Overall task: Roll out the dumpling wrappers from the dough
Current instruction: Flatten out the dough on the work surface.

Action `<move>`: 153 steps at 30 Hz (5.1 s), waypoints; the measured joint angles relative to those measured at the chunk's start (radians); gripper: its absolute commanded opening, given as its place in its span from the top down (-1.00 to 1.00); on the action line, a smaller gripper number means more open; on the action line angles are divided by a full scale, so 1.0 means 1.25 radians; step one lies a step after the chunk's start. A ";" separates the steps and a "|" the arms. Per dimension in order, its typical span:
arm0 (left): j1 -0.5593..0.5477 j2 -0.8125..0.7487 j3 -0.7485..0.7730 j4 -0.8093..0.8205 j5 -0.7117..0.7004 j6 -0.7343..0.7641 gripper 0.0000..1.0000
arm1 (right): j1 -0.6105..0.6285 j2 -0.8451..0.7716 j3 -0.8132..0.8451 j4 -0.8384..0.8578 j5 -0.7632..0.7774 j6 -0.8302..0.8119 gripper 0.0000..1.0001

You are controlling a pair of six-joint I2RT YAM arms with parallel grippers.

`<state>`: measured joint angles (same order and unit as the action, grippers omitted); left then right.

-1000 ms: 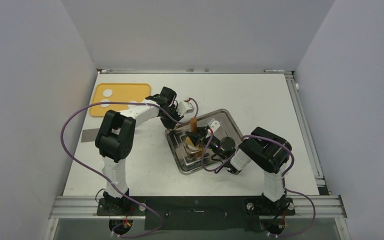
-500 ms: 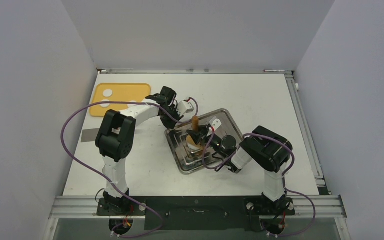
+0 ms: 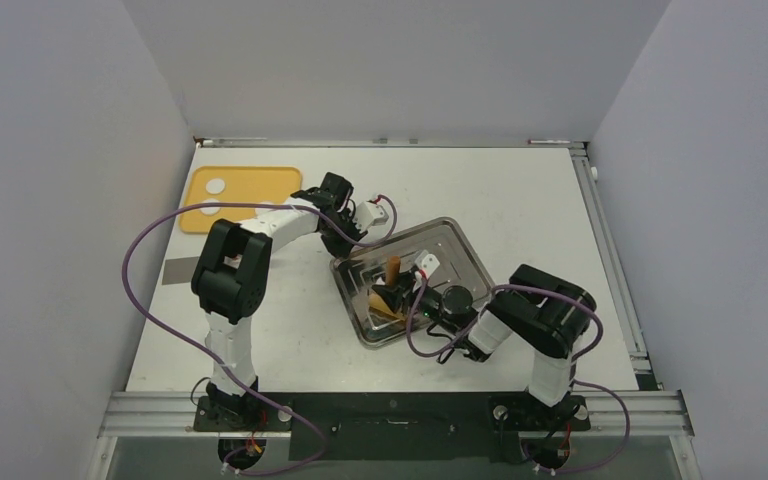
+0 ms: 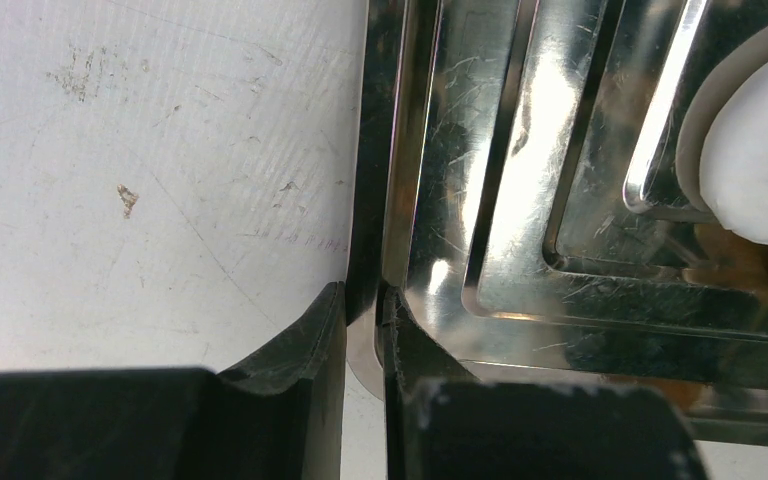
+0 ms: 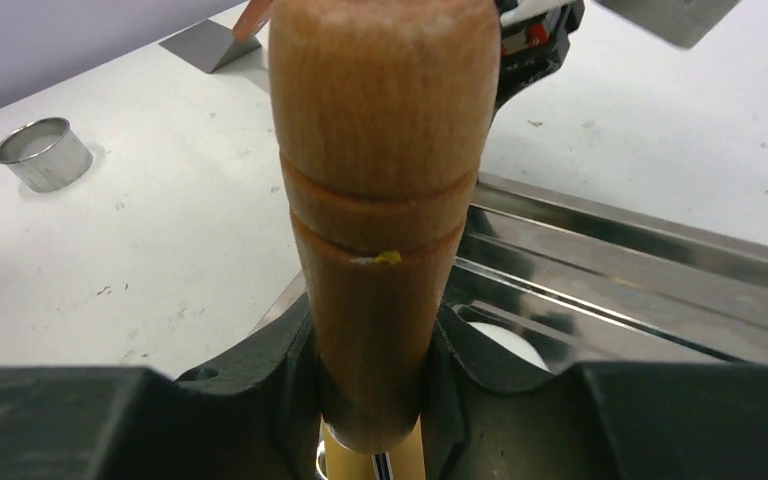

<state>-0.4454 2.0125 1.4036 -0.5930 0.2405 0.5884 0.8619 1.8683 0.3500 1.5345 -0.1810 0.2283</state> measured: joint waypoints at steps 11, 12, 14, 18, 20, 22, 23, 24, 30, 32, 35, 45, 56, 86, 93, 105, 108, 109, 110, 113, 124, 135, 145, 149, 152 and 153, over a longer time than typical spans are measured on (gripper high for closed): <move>0.002 0.002 0.002 -0.002 0.002 -0.004 1.00 | -0.066 -0.155 0.197 -0.174 -0.150 -0.069 0.83; 0.002 0.002 0.003 -0.002 0.003 -0.005 1.00 | -0.071 -0.151 0.207 -0.177 -0.160 -0.073 0.83; 0.002 0.003 0.004 -0.003 0.003 -0.006 1.00 | -0.077 -0.137 0.211 -0.176 -0.176 -0.080 0.83; 0.002 0.004 0.005 -0.005 0.003 -0.004 1.00 | -0.081 -0.087 0.209 -0.207 -0.182 -0.114 0.83; 0.002 0.004 0.005 -0.005 0.003 -0.002 1.00 | -0.083 -0.062 0.196 -0.227 -0.176 -0.139 0.83; 0.002 0.004 0.005 -0.005 0.004 -0.002 1.00 | -0.088 -0.035 0.174 -0.229 -0.165 -0.164 0.83; 0.002 0.004 0.005 -0.005 0.004 -0.002 1.00 | -0.089 -0.016 0.164 -0.223 -0.160 -0.174 0.83; 0.002 0.004 0.006 -0.005 0.005 -0.001 1.00 | -0.090 0.005 0.161 -0.179 -0.159 -0.181 0.83; 0.002 0.005 0.007 -0.007 0.006 -0.001 1.00 | -0.089 0.065 0.113 0.001 -0.133 -0.159 0.83; 0.002 0.005 0.008 -0.007 0.007 -0.001 1.00 | -0.072 0.061 0.081 0.020 -0.105 -0.150 0.83; 0.002 0.006 0.008 -0.008 0.007 -0.001 1.00 | -0.040 0.057 0.066 0.020 -0.055 -0.144 0.83; 0.002 0.006 0.008 -0.008 0.008 -0.001 1.00 | -0.029 0.017 0.048 0.007 -0.006 -0.113 0.83; 0.002 0.006 0.009 -0.008 0.008 0.000 1.00 | -0.011 0.013 0.055 -0.020 0.013 -0.121 0.83; 0.002 0.074 0.145 -0.187 0.032 0.076 0.07 | -0.067 -0.197 0.202 -0.443 -0.157 -0.132 0.83; 0.008 0.078 0.329 -0.307 0.157 0.074 0.03 | -0.107 -0.253 0.198 -0.542 -0.219 -0.146 0.83; 0.070 -0.133 0.210 -0.124 0.559 -0.078 -0.35 | -0.185 -0.238 0.175 -0.484 -0.318 -0.115 0.83; 0.063 -0.198 0.143 -0.049 0.630 -0.114 -0.39 | -0.202 -0.190 0.179 -0.434 -0.352 -0.090 0.83; 0.057 -0.209 0.135 -0.031 0.645 -0.117 -0.43 | -0.208 -0.171 0.179 -0.410 -0.365 -0.076 0.83; 0.050 -0.218 0.129 -0.016 0.658 -0.113 -0.51 | -0.209 -0.154 0.180 -0.390 -0.374 -0.063 0.83; 0.028 -0.239 0.102 0.017 0.681 -0.086 -0.61 | -0.215 -0.115 0.182 -0.336 -0.403 -0.032 0.83; -0.005 -0.244 0.028 0.039 0.701 0.019 -0.08 | -0.207 -0.070 0.214 -0.206 -0.461 0.034 0.83; -0.027 -0.236 0.014 0.072 0.727 0.009 1.00 | -0.201 -0.070 0.229 -0.237 -0.475 0.009 0.83; -0.034 -0.237 -0.086 0.171 0.703 -0.026 1.00 | -0.200 -0.076 0.190 -0.324 -0.443 -0.048 0.83; -0.040 -0.237 -0.126 0.236 0.691 -0.053 1.00 | -0.195 -0.093 0.183 -0.385 -0.411 -0.095 0.83; -0.041 -0.237 -0.137 0.267 0.686 -0.066 1.00 | -0.195 -0.080 0.181 -0.361 -0.405 -0.106 0.83; -0.040 -0.237 -0.137 0.270 0.684 -0.067 1.00 | -0.196 -0.069 0.181 -0.339 -0.405 -0.104 0.83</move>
<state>-0.4957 1.7161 1.2324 -0.2558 1.0954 0.5053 0.6167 1.7821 0.5766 1.1110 -0.6876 0.0982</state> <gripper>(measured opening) 0.295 0.293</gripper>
